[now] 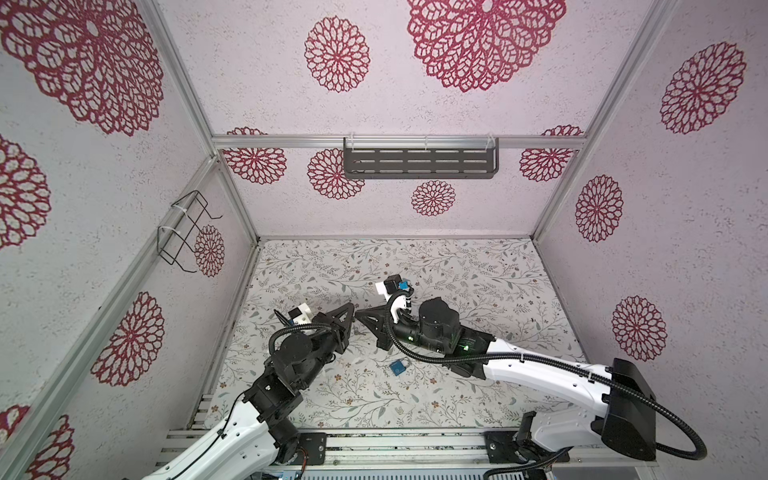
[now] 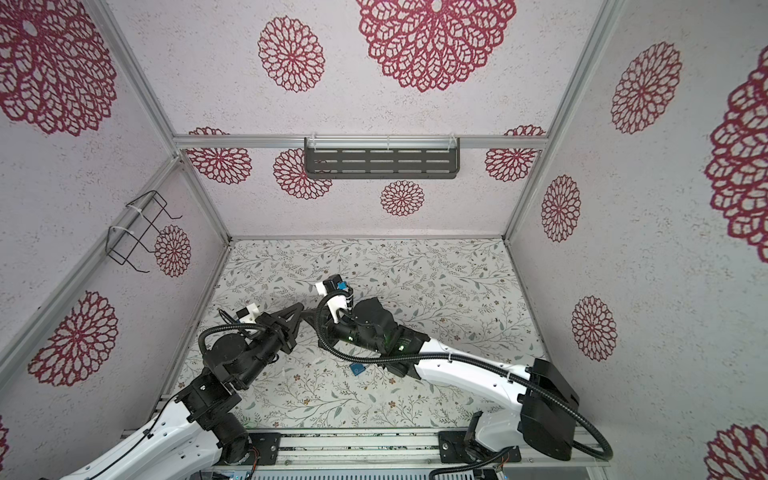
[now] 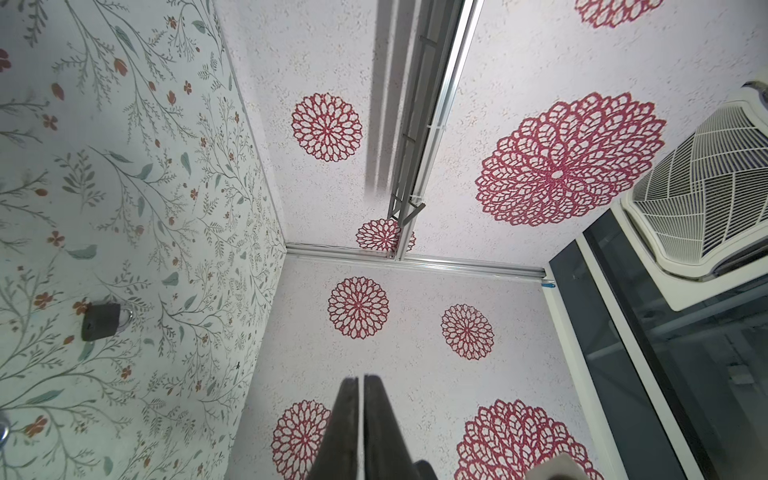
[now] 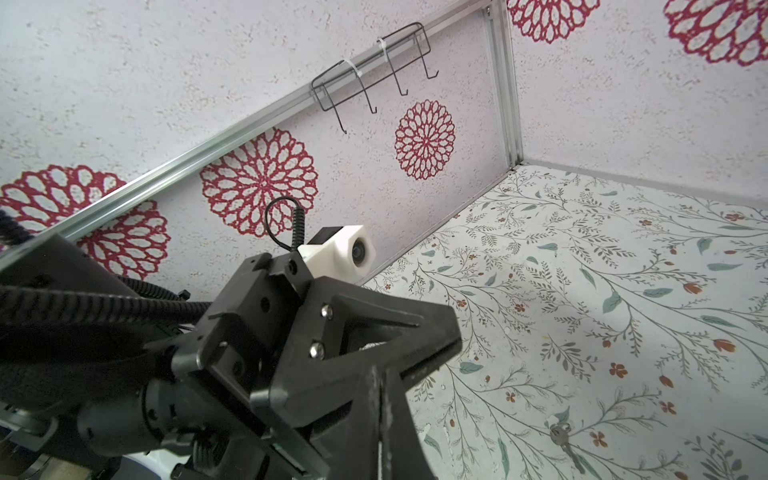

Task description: Unlock with the key

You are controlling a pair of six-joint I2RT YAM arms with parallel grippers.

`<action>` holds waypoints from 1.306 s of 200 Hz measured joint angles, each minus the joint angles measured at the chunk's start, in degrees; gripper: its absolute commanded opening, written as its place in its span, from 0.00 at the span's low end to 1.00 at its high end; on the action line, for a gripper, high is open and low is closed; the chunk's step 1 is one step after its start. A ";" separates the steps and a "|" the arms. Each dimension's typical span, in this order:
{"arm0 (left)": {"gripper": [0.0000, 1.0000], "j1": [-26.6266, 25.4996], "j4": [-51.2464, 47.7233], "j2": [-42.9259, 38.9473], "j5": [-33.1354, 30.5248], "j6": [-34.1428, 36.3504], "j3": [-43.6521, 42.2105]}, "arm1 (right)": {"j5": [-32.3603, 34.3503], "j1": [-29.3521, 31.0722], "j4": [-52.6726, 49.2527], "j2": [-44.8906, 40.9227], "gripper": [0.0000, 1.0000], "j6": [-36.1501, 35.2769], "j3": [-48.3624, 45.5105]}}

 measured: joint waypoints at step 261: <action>0.00 8.04 4.39 5.70 24.85 40.81 4.57 | -17.92 -8.96 -1.46 -3.54 0.45 19.39 -6.64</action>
